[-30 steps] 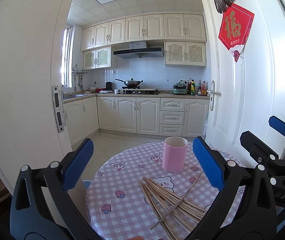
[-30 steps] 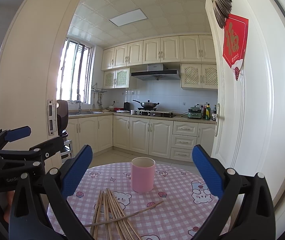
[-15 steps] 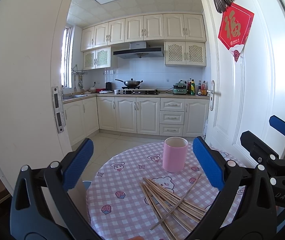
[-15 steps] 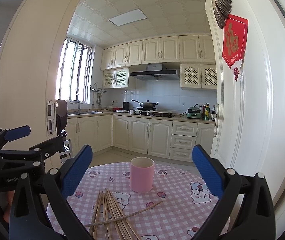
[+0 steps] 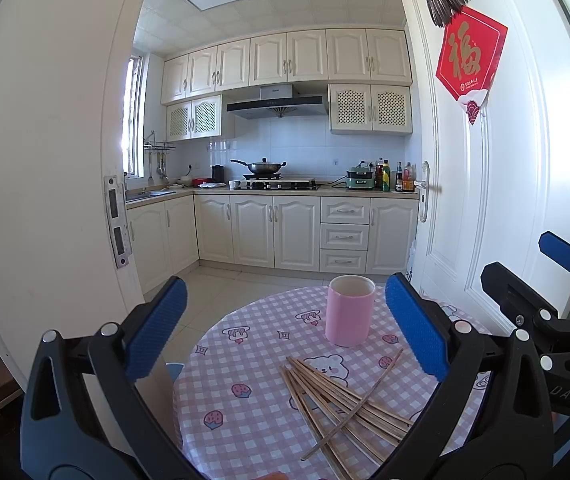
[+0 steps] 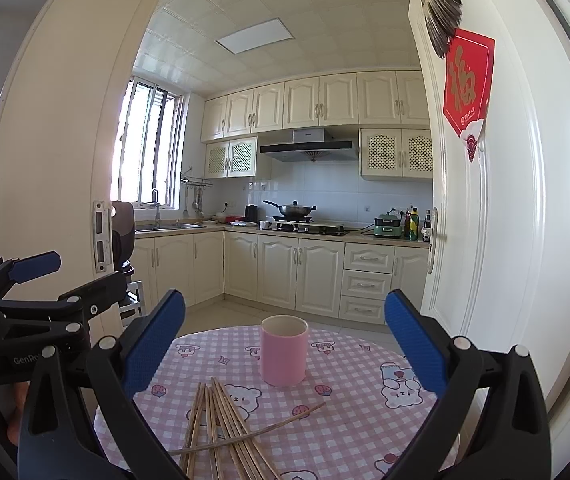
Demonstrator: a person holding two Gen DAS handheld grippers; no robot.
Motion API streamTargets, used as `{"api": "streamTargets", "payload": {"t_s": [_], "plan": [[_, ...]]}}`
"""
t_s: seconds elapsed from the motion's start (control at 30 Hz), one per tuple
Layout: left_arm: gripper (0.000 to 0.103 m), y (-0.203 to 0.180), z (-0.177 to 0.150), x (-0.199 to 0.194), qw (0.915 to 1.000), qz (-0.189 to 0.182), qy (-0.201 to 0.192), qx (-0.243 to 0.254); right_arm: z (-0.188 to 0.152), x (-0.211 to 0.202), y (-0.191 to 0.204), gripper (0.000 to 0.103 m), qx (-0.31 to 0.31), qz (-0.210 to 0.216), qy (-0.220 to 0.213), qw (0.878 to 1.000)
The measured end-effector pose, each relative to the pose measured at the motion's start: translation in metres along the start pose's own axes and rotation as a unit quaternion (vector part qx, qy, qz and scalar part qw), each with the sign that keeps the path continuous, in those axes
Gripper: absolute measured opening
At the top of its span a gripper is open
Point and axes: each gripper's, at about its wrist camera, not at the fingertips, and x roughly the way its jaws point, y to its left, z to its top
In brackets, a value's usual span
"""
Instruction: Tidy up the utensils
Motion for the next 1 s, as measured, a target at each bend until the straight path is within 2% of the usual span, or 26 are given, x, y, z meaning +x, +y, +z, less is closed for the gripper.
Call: {"api": "streamTargets", "payload": {"t_s": [1.0], "plan": [[0.097, -0.0007, -0.0035, 0.0011, 1.0000, -0.001, 0.004, 0.000, -0.0025, -0.0001, -0.0034, 0.096, 0.007, -0.001, 0.005, 1.000]]}}
